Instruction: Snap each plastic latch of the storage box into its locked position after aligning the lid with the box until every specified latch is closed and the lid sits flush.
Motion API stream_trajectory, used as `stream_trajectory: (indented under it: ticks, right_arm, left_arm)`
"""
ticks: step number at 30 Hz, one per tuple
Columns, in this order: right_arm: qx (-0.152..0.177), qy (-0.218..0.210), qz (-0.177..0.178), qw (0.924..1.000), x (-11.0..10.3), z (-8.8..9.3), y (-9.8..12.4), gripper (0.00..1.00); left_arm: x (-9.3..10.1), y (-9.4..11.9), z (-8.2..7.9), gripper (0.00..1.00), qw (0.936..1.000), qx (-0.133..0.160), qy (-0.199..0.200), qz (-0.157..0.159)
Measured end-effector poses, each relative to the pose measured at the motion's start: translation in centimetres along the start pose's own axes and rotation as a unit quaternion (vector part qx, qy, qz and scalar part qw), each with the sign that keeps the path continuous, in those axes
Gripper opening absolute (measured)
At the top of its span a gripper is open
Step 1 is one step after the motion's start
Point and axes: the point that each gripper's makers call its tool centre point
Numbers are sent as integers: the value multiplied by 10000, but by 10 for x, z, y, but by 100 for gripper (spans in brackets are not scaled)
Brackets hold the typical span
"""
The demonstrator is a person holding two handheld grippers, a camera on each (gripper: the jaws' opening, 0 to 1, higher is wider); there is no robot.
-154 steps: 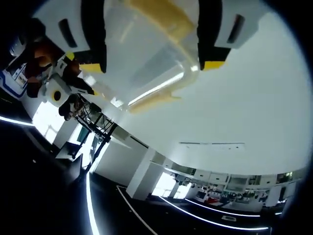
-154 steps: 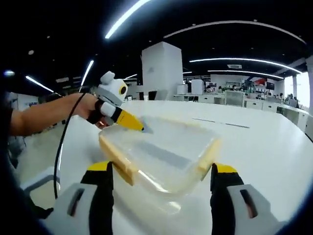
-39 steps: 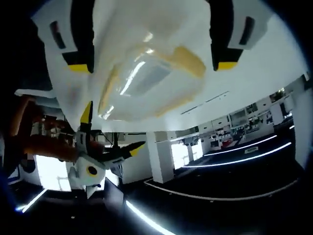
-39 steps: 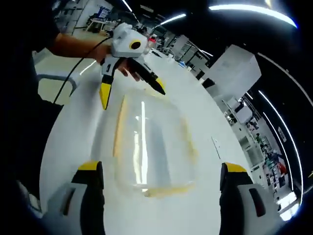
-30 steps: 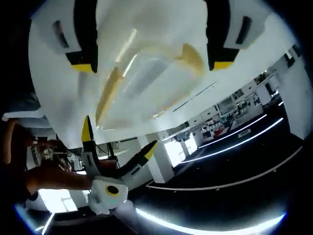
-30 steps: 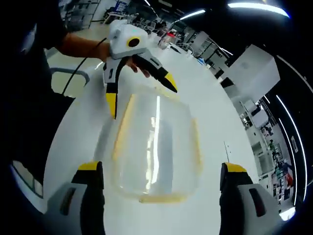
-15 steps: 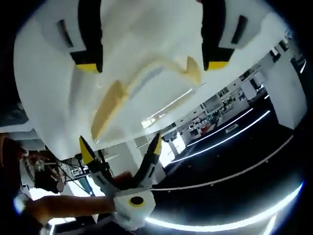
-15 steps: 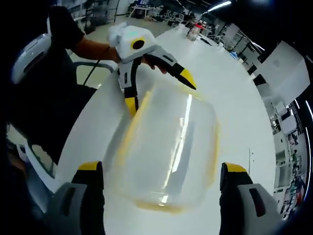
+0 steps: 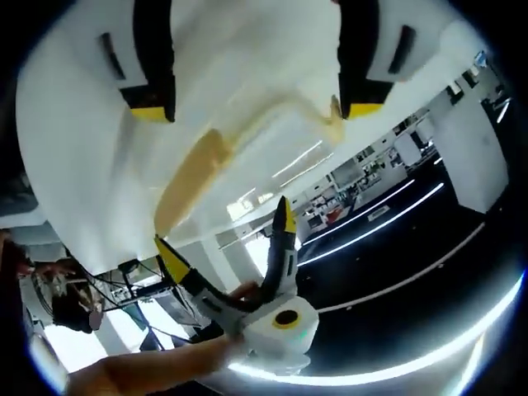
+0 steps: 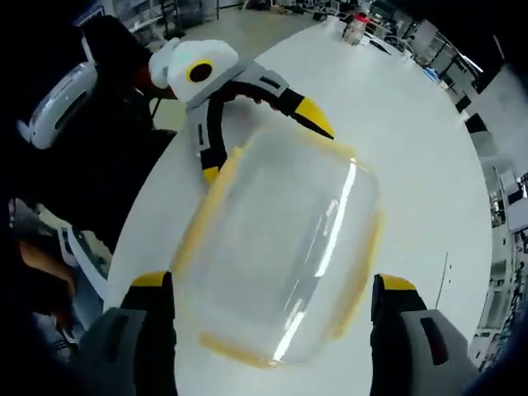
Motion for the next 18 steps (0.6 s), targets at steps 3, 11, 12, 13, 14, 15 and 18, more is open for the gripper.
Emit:
stream_trajectory:
  ticks: [3, 11, 12, 13, 14, 15, 18]
  right_arm:
    - [-63, -44, -157, 9998, 1, 2, -2, 100]
    - [-94, -19, -596, 9982, 1, 0, -8, 100]
    - [-88, -33, -639, 9979, 2, 0, -8, 100]
    - [-88, -29, -687, 9976, 2, 0, -9, 100]
    - [-95, -24, -752, 9971, 2, 0, -10, 100]
    - [-88, -14, -810, 9967, 2, 0, -10, 100]
    - [-91, -33, -914, 9958, 3, 0, -11, 100]
  left_arm:
    - [1, -1, 1, 83, 10000, 37, 82, -20]
    - [1, -4, 2, 84, 9998, 79, 192, 44]
    - [1, -4, 2, 84, 9997, 79, 207, 56]
    - [2, -5, 2, 85, 9997, 80, 216, 65]
    - [2, -6, 3, 86, 9996, 93, 236, 81]
    - [3, -8, 3, 86, 9996, 106, 257, 95]
    - [4, -10, 4, 87, 9995, 143, 270, 84]
Point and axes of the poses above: the point that each gripper's makers call its tool centre point, and the gripper's own axes: y roughly backward along the fingers, x roughly to its right, z roughly out of its underside, and after that the axes turned 2 degrees about -y, right-handed
